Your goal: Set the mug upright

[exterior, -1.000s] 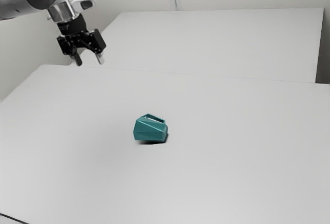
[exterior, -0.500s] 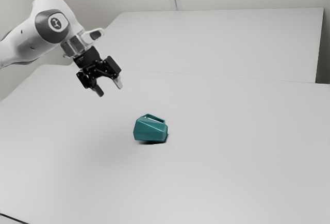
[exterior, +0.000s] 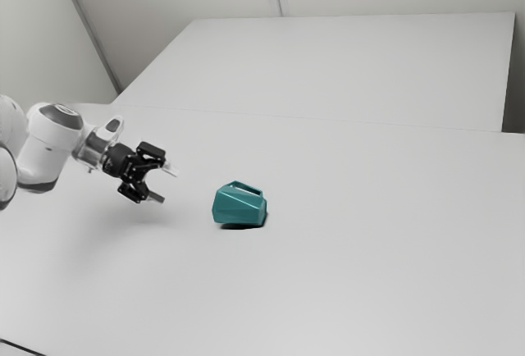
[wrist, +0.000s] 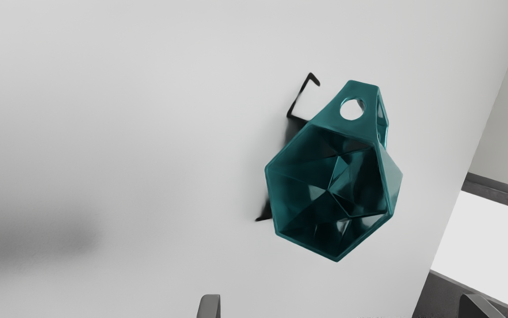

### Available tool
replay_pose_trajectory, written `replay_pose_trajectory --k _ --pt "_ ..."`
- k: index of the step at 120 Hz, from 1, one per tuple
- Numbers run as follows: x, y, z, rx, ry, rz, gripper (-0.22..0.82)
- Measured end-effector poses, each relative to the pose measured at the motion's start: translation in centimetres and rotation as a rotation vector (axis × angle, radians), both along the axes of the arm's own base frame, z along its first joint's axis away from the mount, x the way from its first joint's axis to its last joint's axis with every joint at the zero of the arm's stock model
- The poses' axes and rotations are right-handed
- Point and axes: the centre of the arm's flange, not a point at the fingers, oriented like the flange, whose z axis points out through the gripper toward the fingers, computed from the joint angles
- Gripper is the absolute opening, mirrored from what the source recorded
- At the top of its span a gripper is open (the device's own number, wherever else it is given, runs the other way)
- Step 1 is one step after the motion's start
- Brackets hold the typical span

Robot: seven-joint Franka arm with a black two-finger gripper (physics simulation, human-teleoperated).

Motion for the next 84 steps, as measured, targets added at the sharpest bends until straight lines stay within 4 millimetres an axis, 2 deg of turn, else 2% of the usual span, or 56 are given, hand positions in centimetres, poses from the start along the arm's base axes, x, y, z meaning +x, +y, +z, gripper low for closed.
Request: replay_pose_trajectory --k 18,35,84 --pt "-0.8 -1.9 -2.1 -0.094 -0.07 0.0 0.59" --pt "0.0 -5.5 -4.0 -0.158 -0.122 -0.031 0.59" --pt "1.8 -9.3 -4.8 -0.186 -0.257 -0.056 0.59"
